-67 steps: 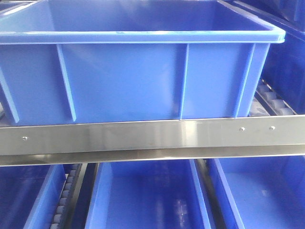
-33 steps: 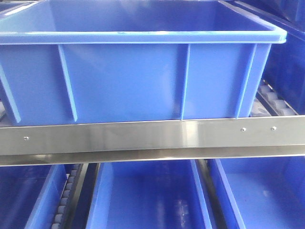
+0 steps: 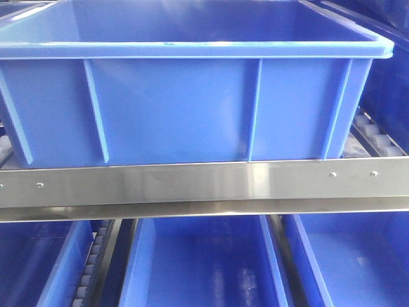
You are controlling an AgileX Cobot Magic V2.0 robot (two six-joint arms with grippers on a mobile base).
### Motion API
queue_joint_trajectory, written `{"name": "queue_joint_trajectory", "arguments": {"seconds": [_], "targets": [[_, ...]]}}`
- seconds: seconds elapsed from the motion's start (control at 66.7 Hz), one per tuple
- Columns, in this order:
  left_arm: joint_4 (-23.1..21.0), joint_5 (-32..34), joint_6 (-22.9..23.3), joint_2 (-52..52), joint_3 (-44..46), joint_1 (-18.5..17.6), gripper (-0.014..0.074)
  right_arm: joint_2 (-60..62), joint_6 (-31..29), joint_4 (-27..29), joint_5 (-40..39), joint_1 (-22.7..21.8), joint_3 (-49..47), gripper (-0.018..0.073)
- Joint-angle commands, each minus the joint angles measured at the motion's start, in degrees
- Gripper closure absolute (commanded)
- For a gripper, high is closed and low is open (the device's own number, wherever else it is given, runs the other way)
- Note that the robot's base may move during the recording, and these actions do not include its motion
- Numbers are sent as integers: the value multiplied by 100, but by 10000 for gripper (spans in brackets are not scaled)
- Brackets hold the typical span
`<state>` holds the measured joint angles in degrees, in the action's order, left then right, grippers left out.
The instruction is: Grab silver tray and place in blue box
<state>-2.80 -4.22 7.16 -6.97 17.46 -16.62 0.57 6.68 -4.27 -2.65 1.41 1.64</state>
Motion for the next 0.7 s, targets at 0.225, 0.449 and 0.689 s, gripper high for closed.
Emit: {"name": "queue_joint_trajectory", "arguments": {"seconds": [0.225,0.449,0.689], "targets": [[12,470,3,-73,141,-26,603,124,-71,-66,-556,-2,-107,508],[1,572,3,-73,56,-26,603,124,-71,-66,-556,-2,-107,508],[78,176,-808,165,-432,707,610,124,-71,-66,-556,-2,-107,508]]}}
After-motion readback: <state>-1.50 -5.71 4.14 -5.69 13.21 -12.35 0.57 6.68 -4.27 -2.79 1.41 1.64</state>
